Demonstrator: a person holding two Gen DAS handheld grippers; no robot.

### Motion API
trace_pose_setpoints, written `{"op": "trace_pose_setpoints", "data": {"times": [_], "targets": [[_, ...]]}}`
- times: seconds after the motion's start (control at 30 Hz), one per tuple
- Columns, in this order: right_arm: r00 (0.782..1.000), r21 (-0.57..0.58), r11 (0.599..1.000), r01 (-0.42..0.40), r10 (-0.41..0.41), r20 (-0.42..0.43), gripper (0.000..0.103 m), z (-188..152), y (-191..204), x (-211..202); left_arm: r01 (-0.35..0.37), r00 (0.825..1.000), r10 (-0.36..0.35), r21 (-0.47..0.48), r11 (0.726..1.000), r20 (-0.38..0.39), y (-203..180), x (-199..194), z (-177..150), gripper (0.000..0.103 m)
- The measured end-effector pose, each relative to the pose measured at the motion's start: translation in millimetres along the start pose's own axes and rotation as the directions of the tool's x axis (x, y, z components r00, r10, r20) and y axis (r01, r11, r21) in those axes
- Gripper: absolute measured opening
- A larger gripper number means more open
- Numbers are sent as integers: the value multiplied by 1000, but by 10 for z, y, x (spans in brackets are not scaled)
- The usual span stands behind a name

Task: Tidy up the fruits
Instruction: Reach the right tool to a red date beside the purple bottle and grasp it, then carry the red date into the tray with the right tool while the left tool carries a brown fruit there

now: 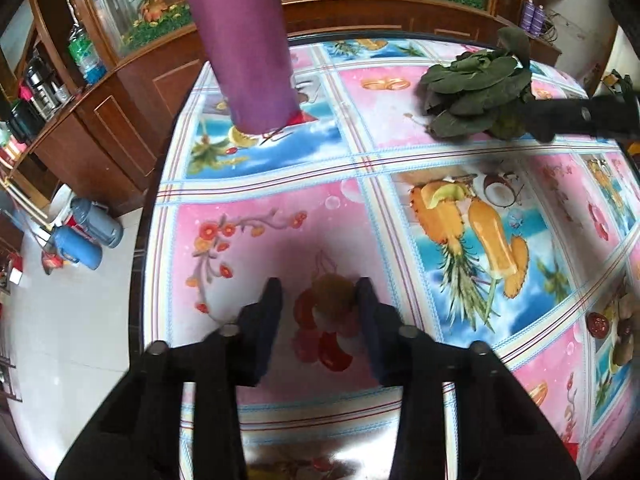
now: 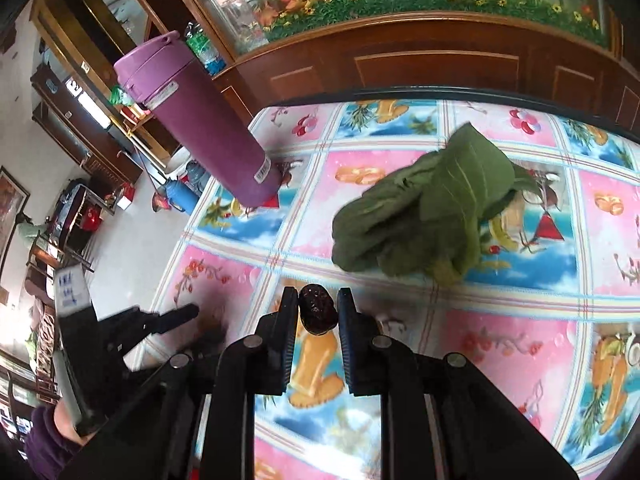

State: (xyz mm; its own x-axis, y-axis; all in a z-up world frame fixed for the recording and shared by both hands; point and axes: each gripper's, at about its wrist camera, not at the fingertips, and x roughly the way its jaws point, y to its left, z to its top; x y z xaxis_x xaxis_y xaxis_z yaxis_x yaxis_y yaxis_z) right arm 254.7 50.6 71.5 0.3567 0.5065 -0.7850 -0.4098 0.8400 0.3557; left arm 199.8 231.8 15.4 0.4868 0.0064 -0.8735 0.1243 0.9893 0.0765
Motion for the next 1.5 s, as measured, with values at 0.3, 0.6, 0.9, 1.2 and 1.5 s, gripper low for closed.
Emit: {"op": "trace_pose_setpoints", "data": {"times": [0.3,0.6,0.9,1.2,1.5], "targets": [[1000,-66,998,4,-6,-20,18,-490,95,-217,4,1000,-4,6,1000,-9,-64,-49,8,24],[995,-118,989,-93,98,33,18,-1138,610,-891,-48,986,46,9,999,158,-222,-1216,-318,23],[965,-263,947,-184,225,135,18,-2048,1437,-1701,-205,936,236,-141,968,262,-310,-2510,-1440,23],[952,-384,898,-213,280,126,18,-2851,1937,-1782,-221,888,312,-282,934,337,-524,-3048,-2436,23],[980,-303,938,-166,190,52,18,-3165,1711,-1269,-257,892,362,-357,898,270,-620,-2703,-2815,23]]}}
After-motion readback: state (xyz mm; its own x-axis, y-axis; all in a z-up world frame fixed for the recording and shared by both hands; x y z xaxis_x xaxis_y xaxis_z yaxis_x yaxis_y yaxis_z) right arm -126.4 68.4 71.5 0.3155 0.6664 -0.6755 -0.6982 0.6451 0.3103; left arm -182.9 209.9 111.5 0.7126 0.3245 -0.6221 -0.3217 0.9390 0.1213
